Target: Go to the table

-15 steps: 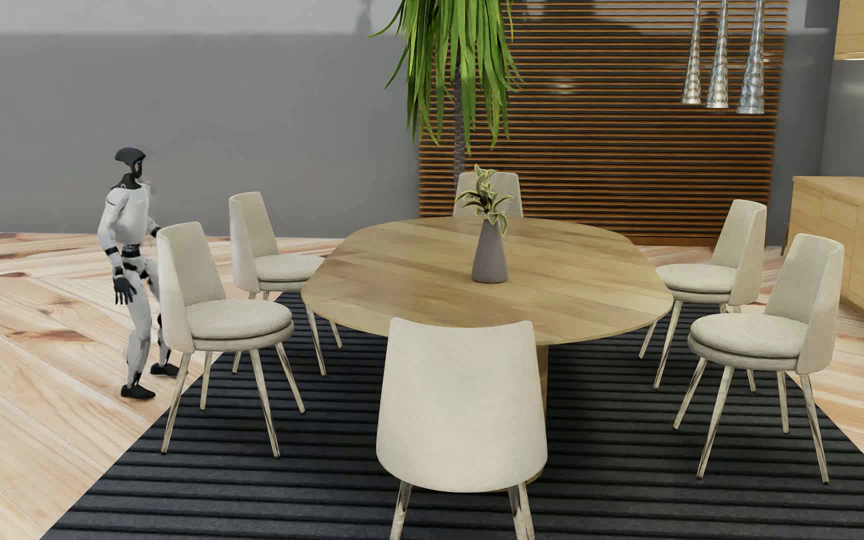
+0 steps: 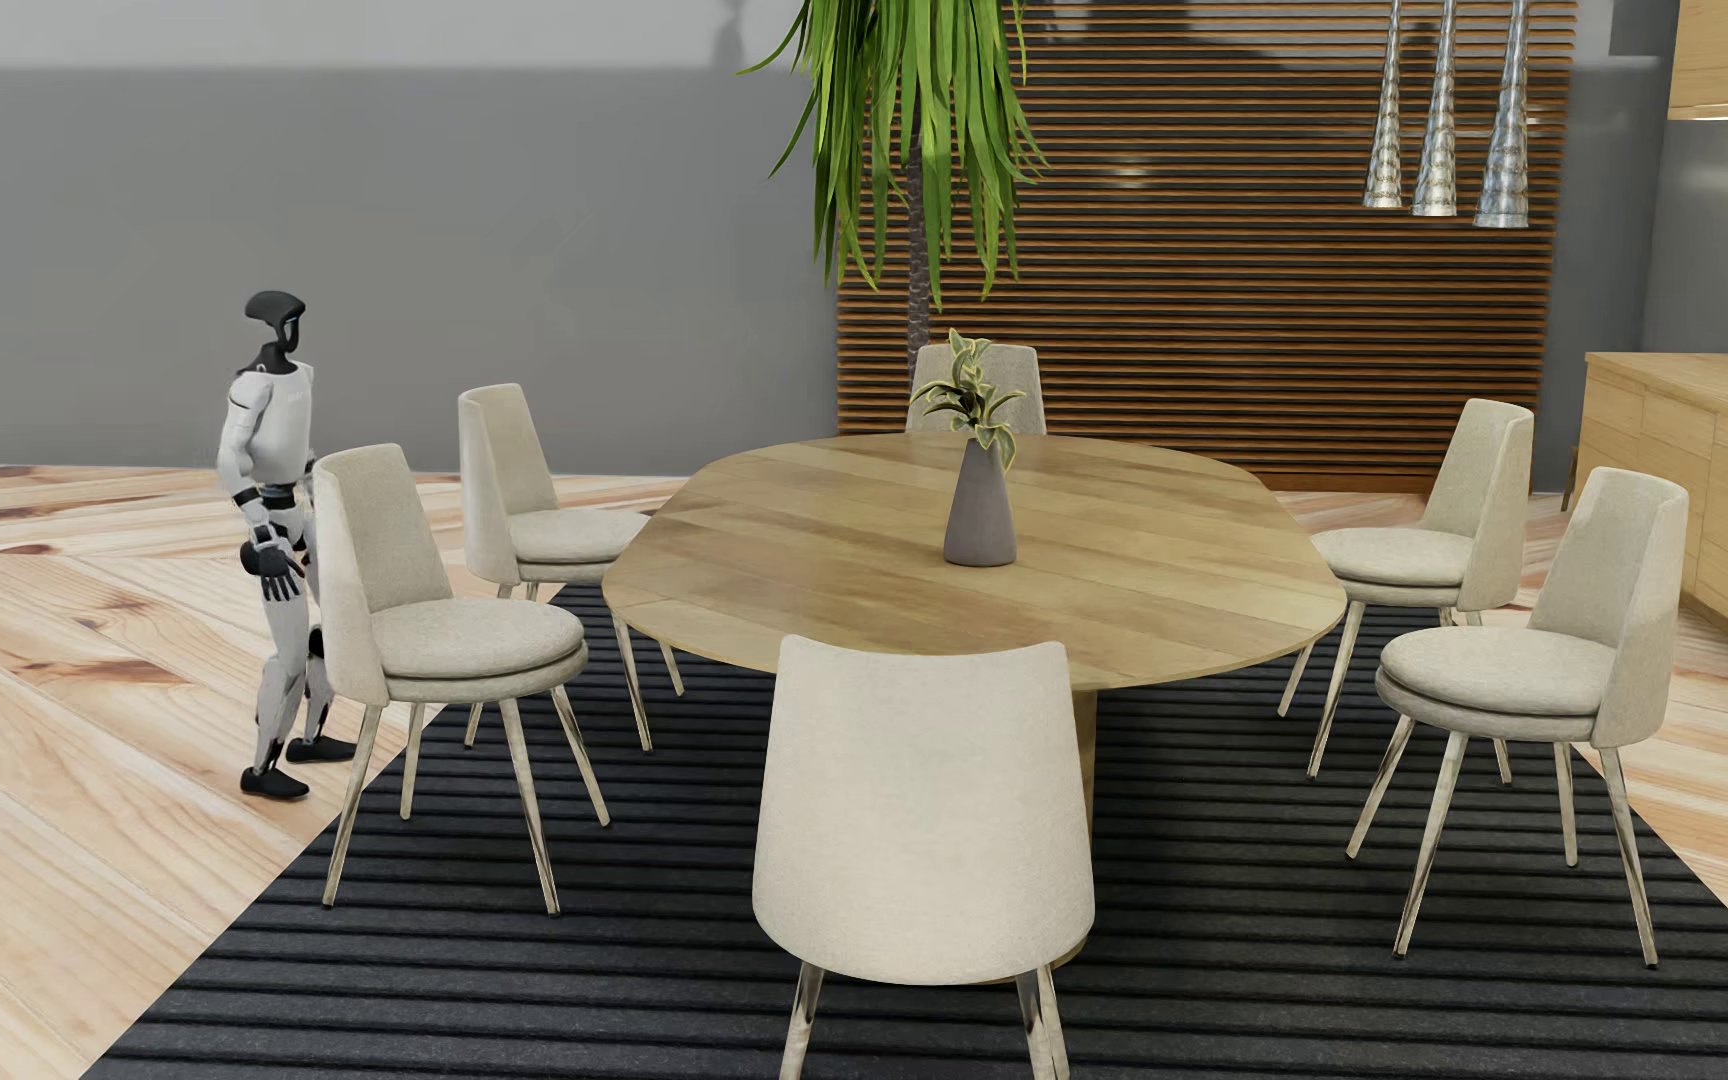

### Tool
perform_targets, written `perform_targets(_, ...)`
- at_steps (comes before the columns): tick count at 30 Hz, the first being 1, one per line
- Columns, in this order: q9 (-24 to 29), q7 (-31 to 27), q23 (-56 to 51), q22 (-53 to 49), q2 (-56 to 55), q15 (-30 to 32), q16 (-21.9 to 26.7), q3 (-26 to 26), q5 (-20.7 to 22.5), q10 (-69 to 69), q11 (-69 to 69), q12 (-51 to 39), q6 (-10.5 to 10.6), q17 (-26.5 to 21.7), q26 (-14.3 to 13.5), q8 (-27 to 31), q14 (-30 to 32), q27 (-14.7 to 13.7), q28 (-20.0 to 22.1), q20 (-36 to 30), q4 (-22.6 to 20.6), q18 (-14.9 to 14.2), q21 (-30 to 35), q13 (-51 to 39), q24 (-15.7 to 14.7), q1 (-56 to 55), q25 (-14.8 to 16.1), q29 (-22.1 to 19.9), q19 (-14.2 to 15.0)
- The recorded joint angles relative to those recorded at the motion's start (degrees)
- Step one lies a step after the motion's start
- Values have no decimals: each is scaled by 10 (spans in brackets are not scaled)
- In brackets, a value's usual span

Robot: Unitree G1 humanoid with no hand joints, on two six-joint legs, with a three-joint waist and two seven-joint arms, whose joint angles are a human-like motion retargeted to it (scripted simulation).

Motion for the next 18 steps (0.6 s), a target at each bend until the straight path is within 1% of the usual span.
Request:
perform_targets(2,-2,-20,26,-33,13,4,6,2,-13,4,-10,-35,-4,-9,-10,-22,1,13,23,2,-15,4,21,0,-1,-5,-26,23,6)
perform_targets(4,-5,-37,38,-80,22,7,11,4,-23,7,-21,-62,-6,-20,-30,-42,1,18,40,-2,-28,11,36,-3,1,-13,-42,45,13)
perform_targets(7,-6,-52,29,-155,24,4,12,5,-38,8,-22,-74,-10,-40,-61,-57,-2,8,50,-2,-45,18,54,-11,-3,-21,-49,52,20)
perform_targets(9,-6,-52,15,-180,16,-4,9,5,-49,12,-12,-70,-13,-49,-67,-55,-6,3,50,-2,-54,24,59,-20,-5,-26,-44,45,23)
perform_targets(12,-6,-42,-8,-166,7,-3,9,8,-57,15,-9,-56,-16,-52,-56,-43,-10,-7,41,-8,-61,32,67,-35,-8,-30,-30,30,31)
perform_targets(14,-6,-29,-25,-123,0,2,10,10,-58,14,-12,-44,-17,-53,-34,-30,-12,-16,35,-12,-61,36,83,-40,-12,-30,-23,26,36)
perform_targets(18,-2,9,-54,-21,-24,11,11,12,-53,13,-8,-4,-18,-56,13,10,-18,-38,5,-18,-52,43,107,-38,-40,-31,-13,30,49)
